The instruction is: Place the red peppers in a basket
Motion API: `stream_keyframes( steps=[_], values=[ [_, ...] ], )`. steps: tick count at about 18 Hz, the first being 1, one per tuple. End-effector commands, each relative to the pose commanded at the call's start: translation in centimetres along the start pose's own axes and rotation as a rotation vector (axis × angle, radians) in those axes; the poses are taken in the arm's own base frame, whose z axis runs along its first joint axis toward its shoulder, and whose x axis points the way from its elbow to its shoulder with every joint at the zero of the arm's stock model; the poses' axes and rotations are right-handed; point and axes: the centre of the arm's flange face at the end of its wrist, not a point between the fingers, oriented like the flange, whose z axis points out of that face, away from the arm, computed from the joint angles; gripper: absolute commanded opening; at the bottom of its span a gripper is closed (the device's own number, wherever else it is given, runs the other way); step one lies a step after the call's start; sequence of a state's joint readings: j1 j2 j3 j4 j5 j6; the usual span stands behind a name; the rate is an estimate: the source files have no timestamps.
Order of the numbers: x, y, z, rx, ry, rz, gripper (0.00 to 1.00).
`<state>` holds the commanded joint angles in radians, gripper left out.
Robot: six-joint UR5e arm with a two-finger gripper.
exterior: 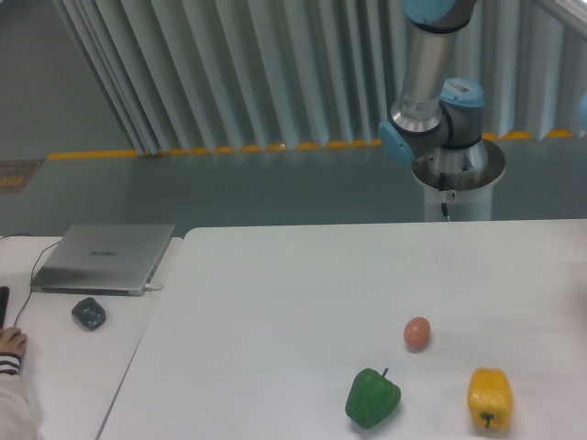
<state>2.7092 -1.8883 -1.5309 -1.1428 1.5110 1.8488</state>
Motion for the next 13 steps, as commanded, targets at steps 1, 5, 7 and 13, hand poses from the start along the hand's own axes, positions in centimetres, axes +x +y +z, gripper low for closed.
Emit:
stream_keyframes(
  steps=[1, 5, 7, 13],
  values=[
    [0.0, -1.3, 0.0, 0.002, 0.002, -0.016, 1.0],
    [0.6, -8.2, -1.1, 0.014, -0.009, -0.027, 1.0],
    [0.8, -10.4, -1.2, 0.017, -0.009, -0.06, 1.0],
    [2.1, -14.6, -0.3, 0.011, 0.01, -0.129, 1.0]
  ],
)
